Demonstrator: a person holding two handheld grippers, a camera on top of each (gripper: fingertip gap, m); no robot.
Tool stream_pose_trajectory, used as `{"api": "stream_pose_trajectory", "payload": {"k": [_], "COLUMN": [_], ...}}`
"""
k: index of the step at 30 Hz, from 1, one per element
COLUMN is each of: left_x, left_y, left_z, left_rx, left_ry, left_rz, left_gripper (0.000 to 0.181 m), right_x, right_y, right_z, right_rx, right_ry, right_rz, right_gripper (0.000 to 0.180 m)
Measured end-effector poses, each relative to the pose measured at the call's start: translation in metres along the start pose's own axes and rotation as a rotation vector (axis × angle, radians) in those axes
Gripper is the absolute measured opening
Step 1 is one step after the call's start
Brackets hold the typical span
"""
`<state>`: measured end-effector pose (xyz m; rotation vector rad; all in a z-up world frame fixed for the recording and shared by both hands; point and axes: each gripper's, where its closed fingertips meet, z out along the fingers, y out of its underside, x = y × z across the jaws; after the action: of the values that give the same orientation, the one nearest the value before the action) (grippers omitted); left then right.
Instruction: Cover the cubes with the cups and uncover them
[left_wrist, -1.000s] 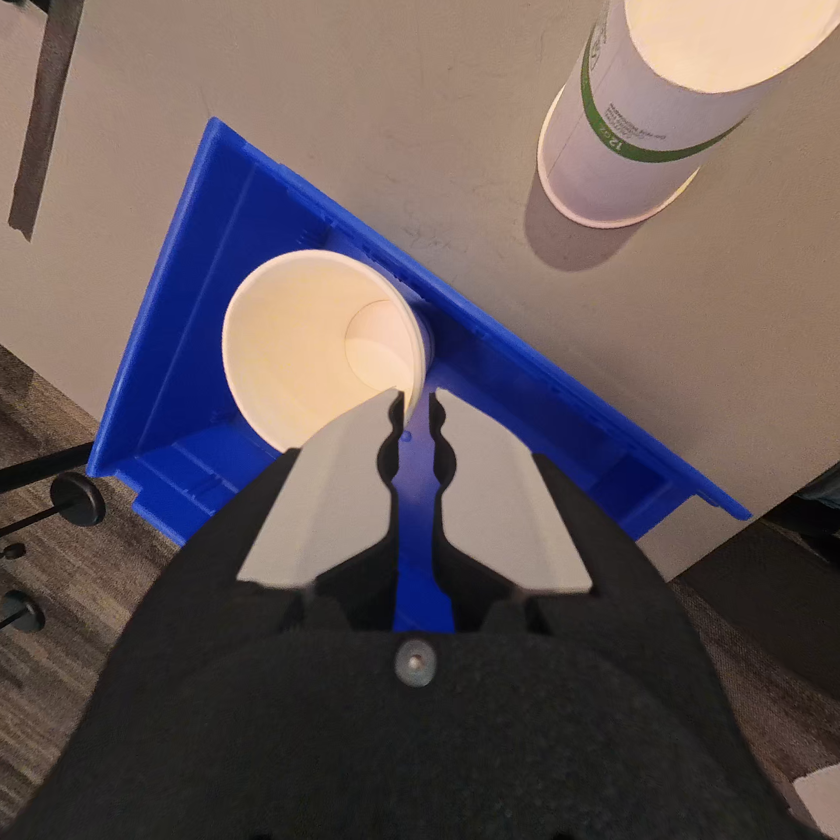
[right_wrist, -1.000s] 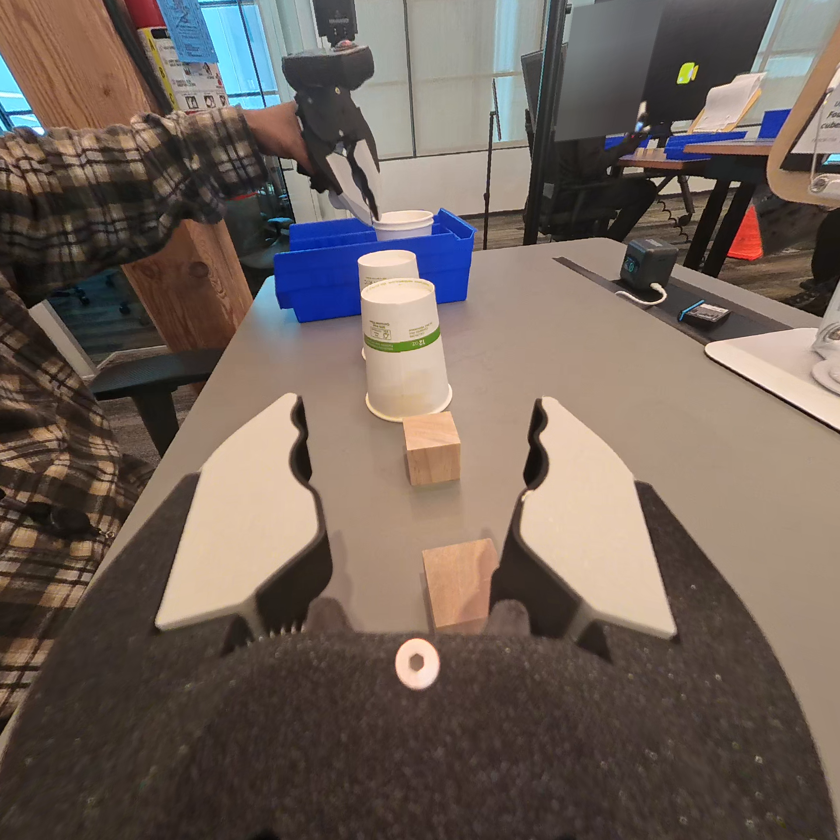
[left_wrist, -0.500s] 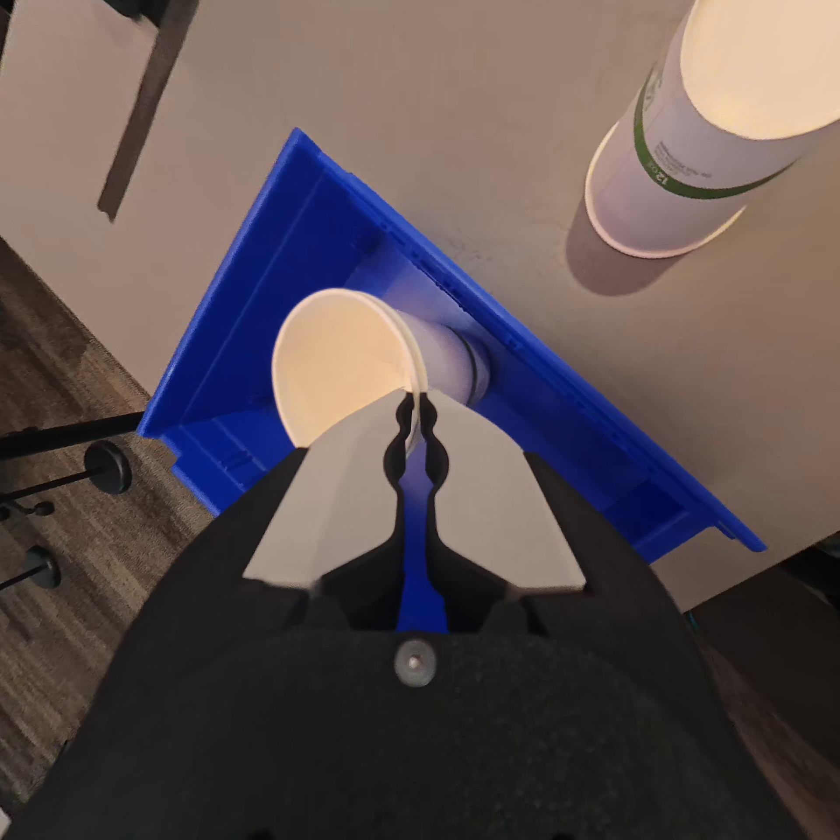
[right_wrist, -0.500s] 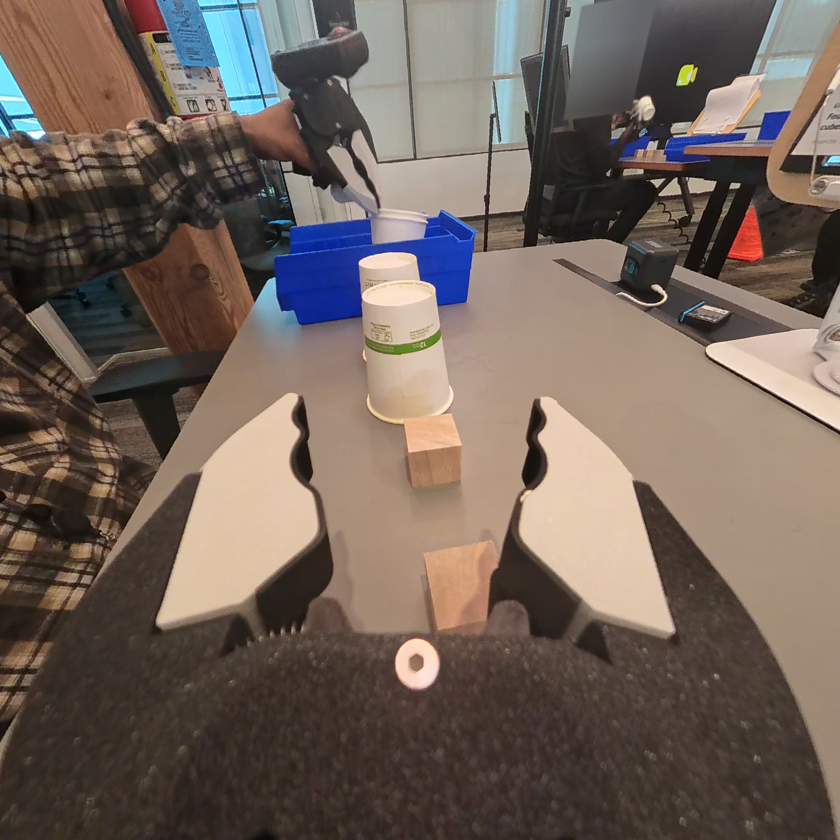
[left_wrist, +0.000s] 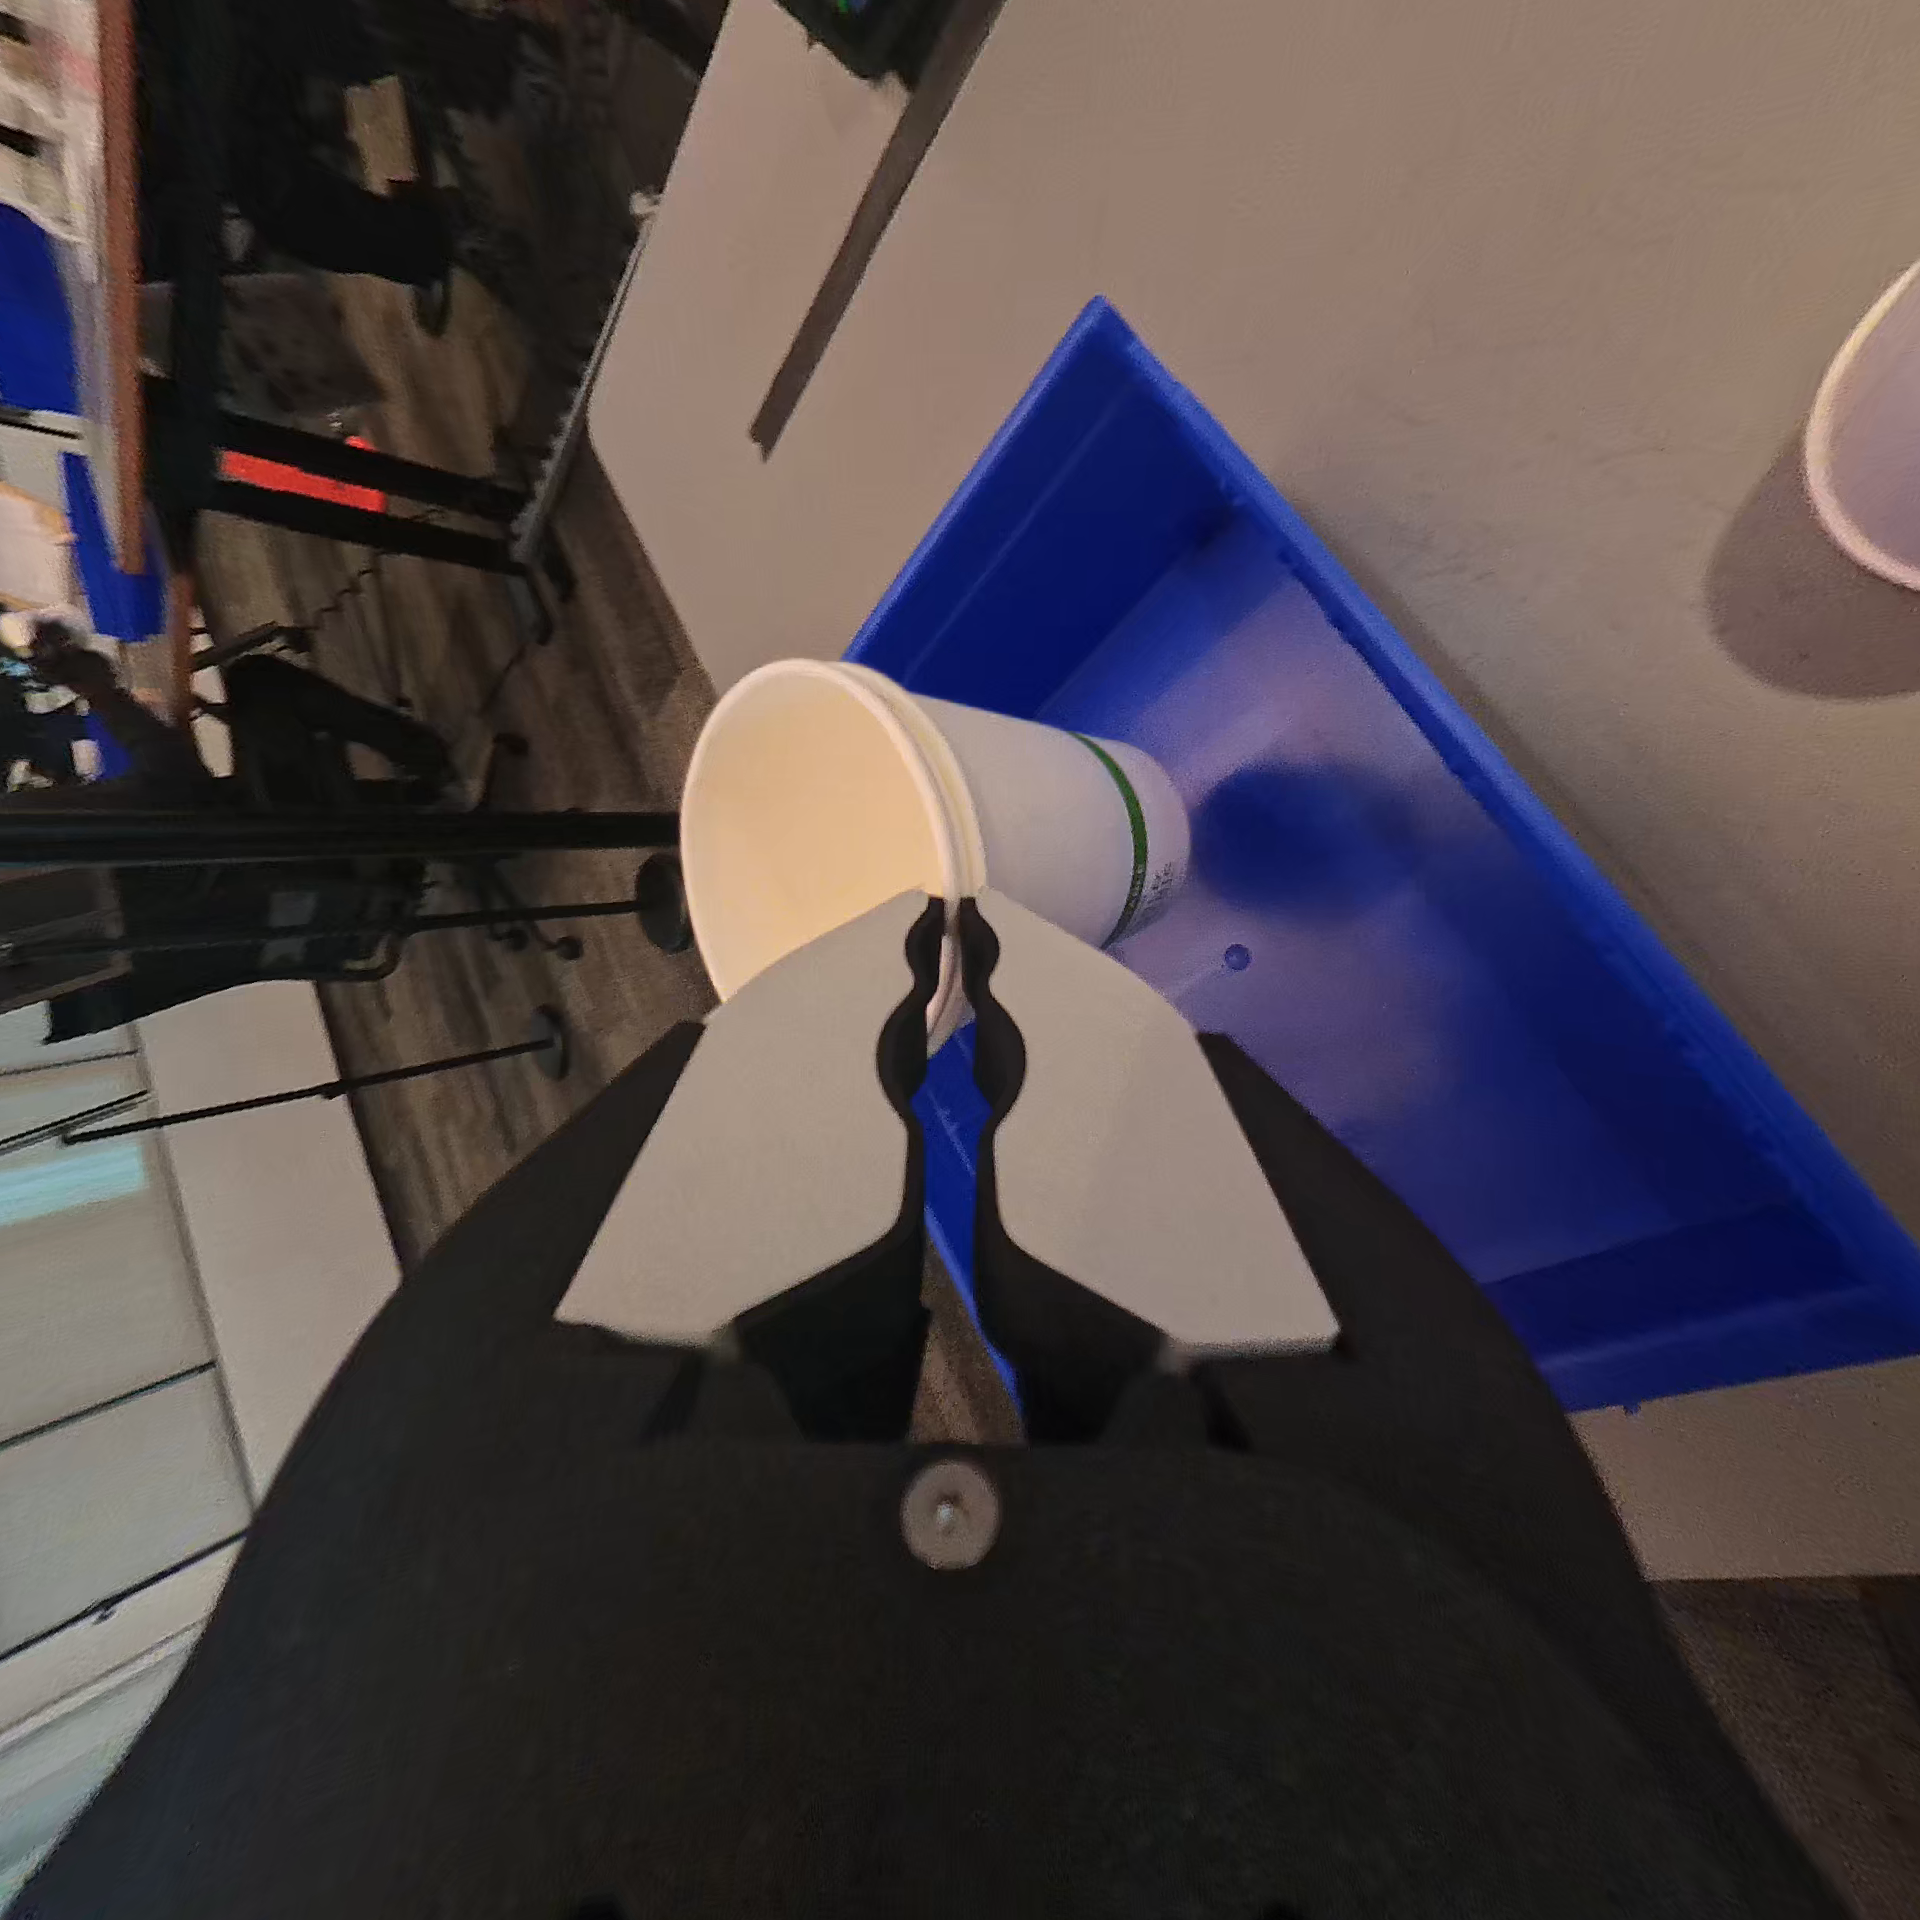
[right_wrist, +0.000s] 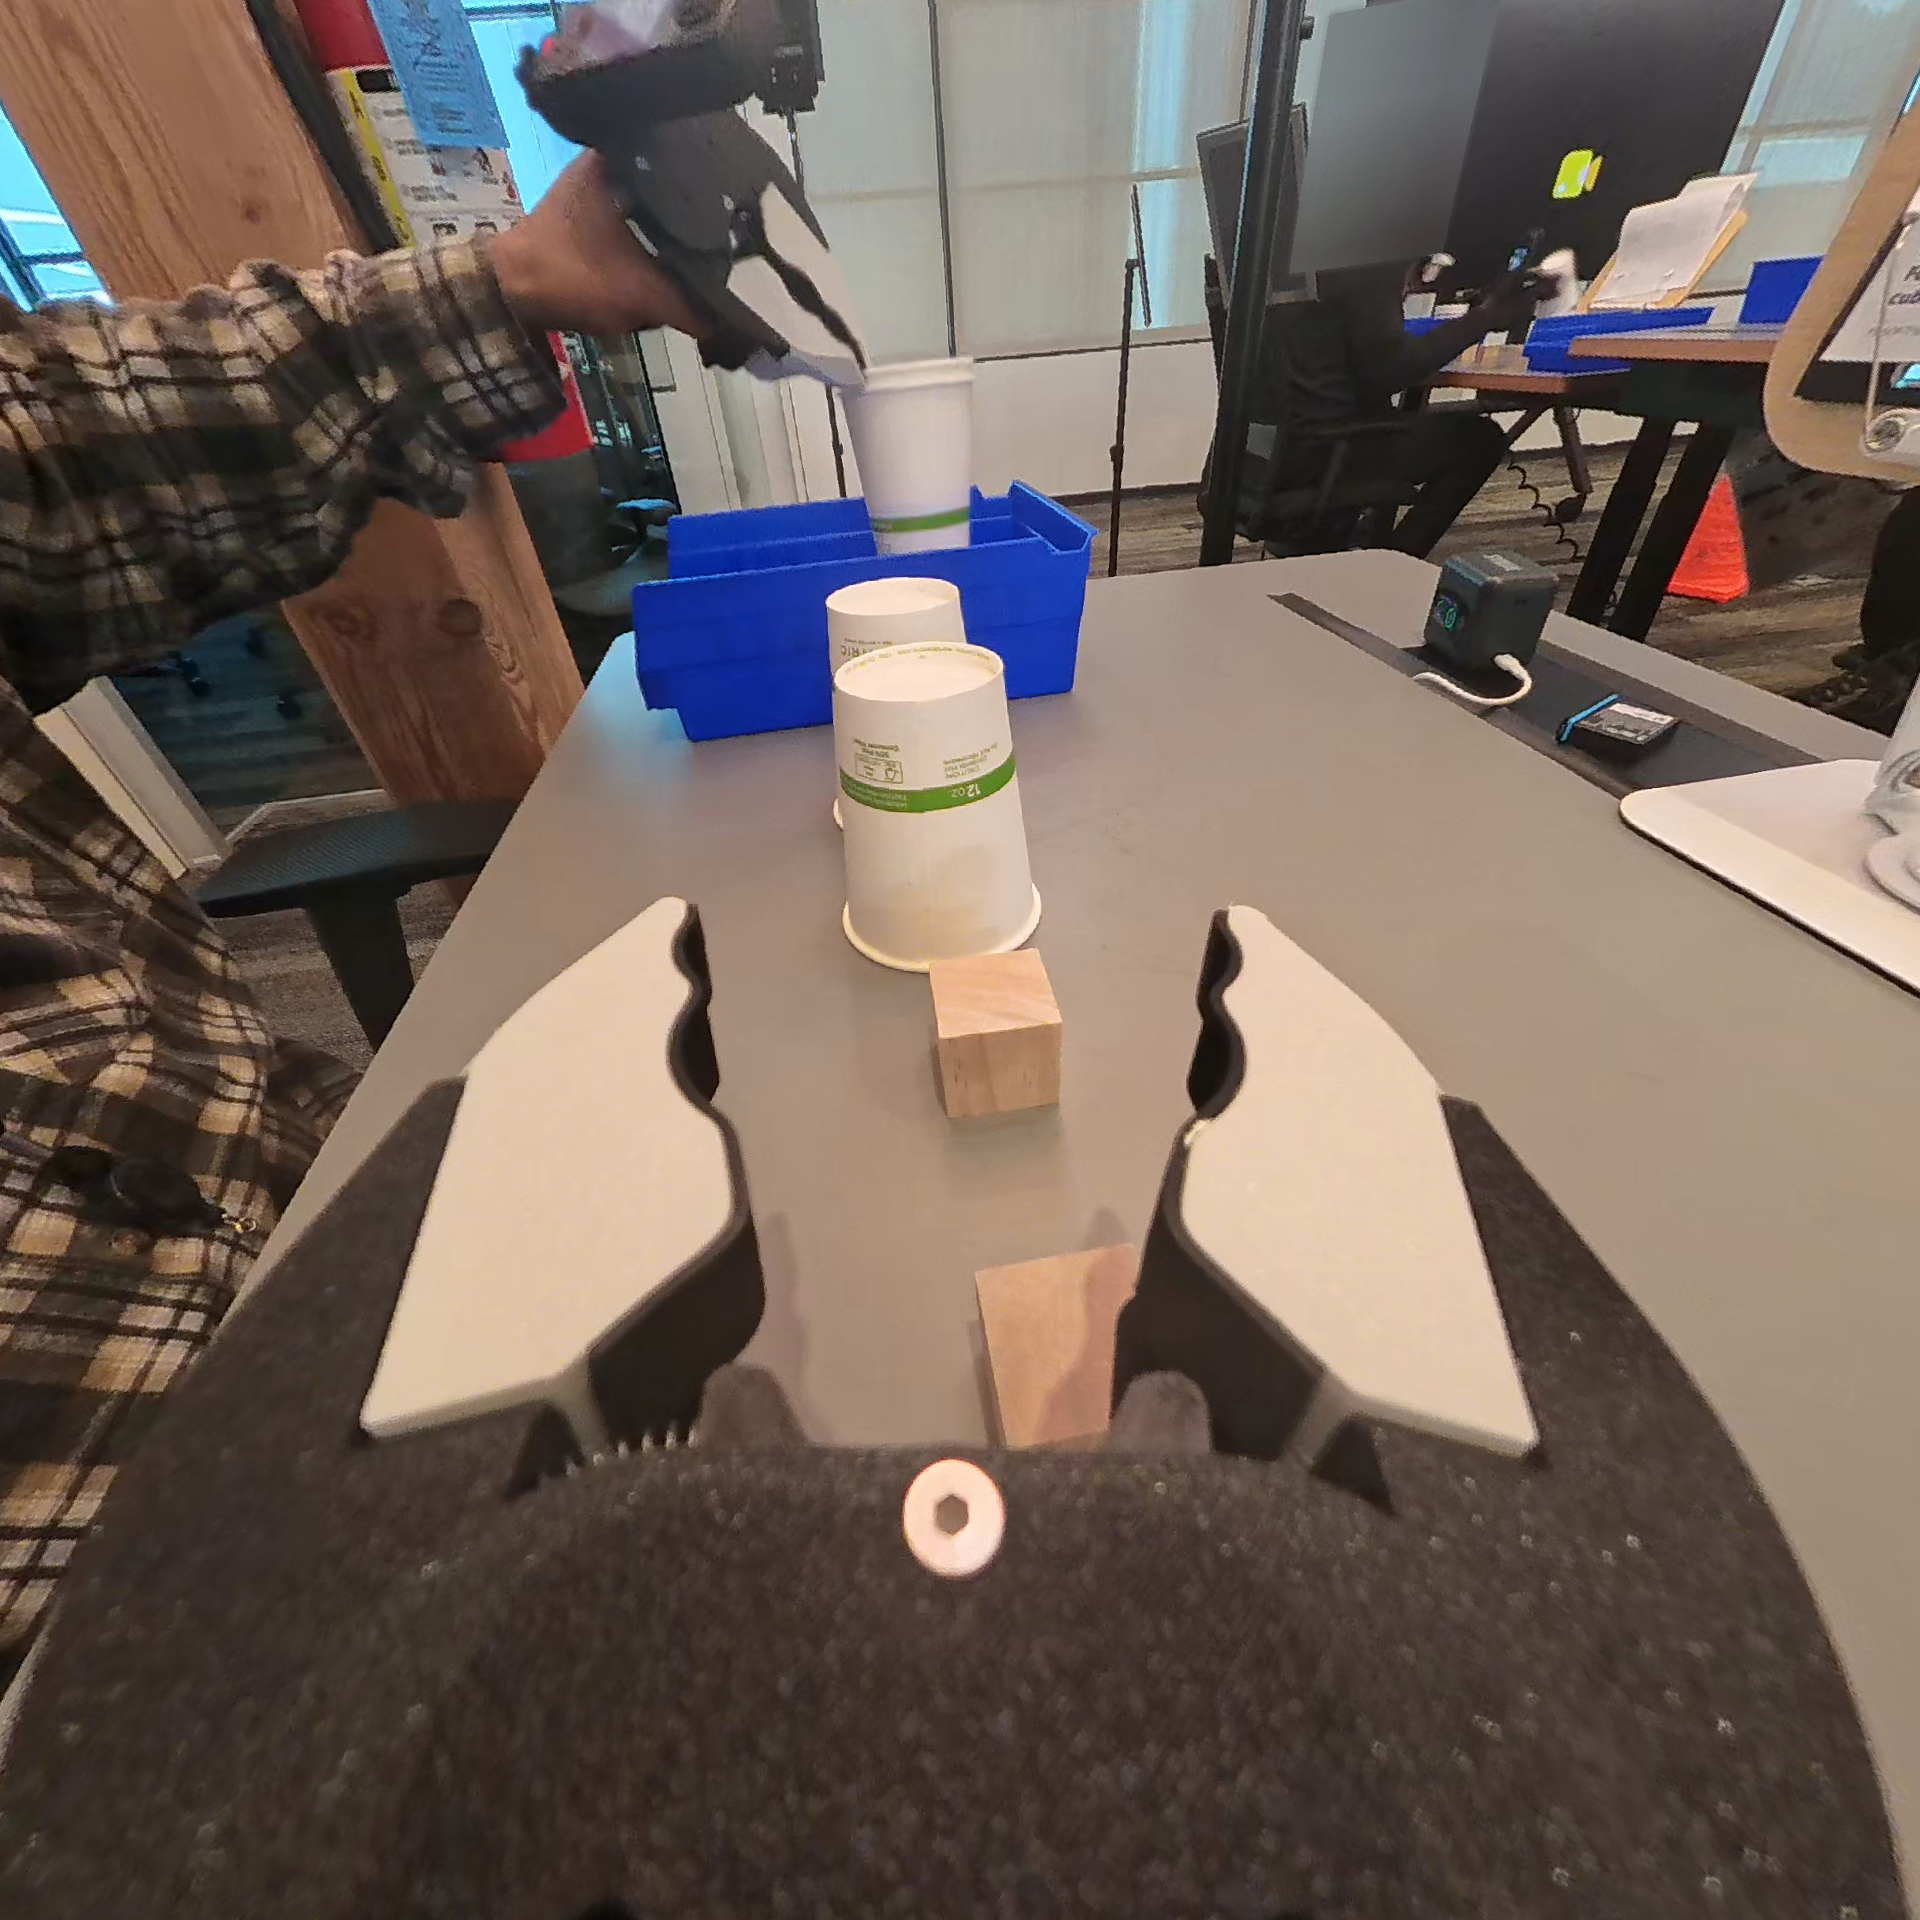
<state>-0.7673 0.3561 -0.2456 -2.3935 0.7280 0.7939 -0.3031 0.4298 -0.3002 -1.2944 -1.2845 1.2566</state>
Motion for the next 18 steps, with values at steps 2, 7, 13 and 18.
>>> {"api": "stream_pose_trajectory", "payload": {"k": [2,7,13,18], "left_x": [-0.001,0.005,0.001,-0.002], "left_y": [0.000,-0.003,-0.003,-0.002], "left_z": [-0.003,-0.009,-0.011,-0.012], "left_rx": [-0.013,-0.025,-0.024,-0.027], "left_ry": [-0.019,0.009,-0.012,-0.043], "left_rz": [0.007,0.007,-0.008,0.001], "left_gripper": [0.002,0.003,0.003,0.003], "right_x": [-0.001,-0.001,-0.002,-0.002], "right_y": [-0.001,-0.001,0.001,0.002], "right_z": [0.000,0.001,0.001,0.002], "right_rx": [0.001,-0.003,-0.013,-0.018], "right_ry": [-0.002,-0.002,-0.005,-0.007], "right_rz": [-0.001,-0.005,-0.007,-0.007], "right_gripper": [0.089,0.089,0.088,0.088]}}
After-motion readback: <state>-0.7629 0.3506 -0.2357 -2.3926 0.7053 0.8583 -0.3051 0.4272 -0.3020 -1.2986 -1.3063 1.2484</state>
